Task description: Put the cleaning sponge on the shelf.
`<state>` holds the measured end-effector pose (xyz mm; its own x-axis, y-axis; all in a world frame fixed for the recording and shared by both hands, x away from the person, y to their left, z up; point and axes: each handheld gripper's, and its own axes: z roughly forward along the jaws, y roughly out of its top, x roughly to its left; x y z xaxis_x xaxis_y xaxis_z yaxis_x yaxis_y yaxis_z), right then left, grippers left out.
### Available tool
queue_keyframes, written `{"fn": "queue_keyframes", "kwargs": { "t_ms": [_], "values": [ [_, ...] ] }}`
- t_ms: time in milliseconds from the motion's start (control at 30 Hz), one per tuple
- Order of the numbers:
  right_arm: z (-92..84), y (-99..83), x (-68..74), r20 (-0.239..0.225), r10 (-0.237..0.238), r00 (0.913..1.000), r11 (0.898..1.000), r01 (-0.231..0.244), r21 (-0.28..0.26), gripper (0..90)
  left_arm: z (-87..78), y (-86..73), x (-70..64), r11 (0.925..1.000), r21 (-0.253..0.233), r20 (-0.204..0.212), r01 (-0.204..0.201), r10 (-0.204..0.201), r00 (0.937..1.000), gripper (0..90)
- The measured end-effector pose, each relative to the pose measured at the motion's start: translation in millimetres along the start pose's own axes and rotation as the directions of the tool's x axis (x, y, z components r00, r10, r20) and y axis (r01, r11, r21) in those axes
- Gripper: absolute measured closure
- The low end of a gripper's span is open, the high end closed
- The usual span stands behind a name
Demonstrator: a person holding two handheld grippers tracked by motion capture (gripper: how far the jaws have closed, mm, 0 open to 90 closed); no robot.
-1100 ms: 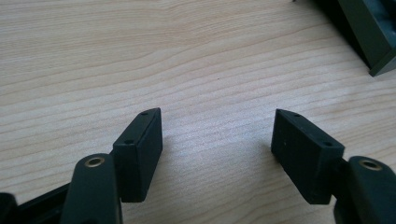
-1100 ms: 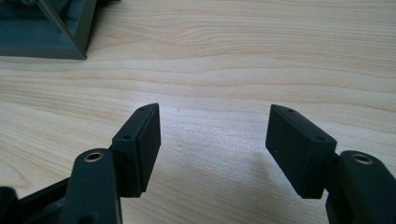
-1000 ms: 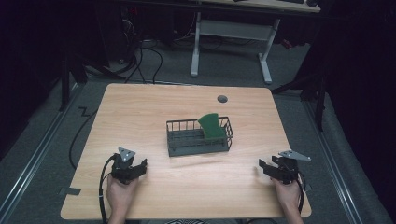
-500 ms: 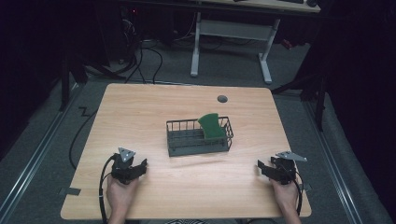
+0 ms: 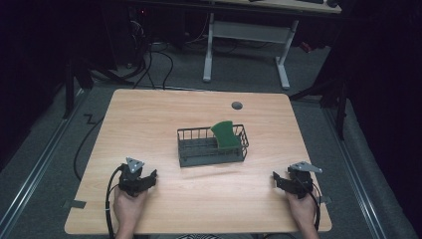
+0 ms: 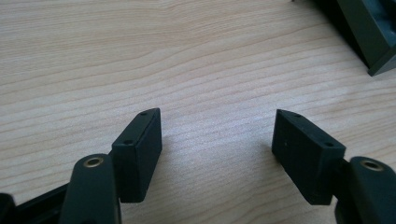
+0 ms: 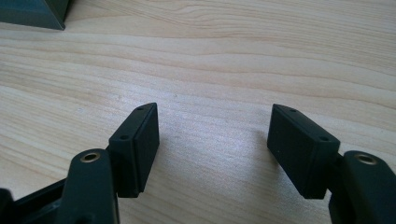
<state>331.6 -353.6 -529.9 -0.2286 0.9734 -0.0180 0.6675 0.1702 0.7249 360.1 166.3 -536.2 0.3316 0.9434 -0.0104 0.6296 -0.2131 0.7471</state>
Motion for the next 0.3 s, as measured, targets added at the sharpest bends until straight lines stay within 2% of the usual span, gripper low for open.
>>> {"fn": "queue_keyframes", "kwargs": {
  "t_ms": [300],
  "values": [
    [0.0,0.0,0.3,-0.001,-0.002,1.0,1.0,0.002,0.0,34.3,0.0,0.0,0.0,1.0,0.0,0.0,0.0,0.0,1.0,33.6]
  ]
}}
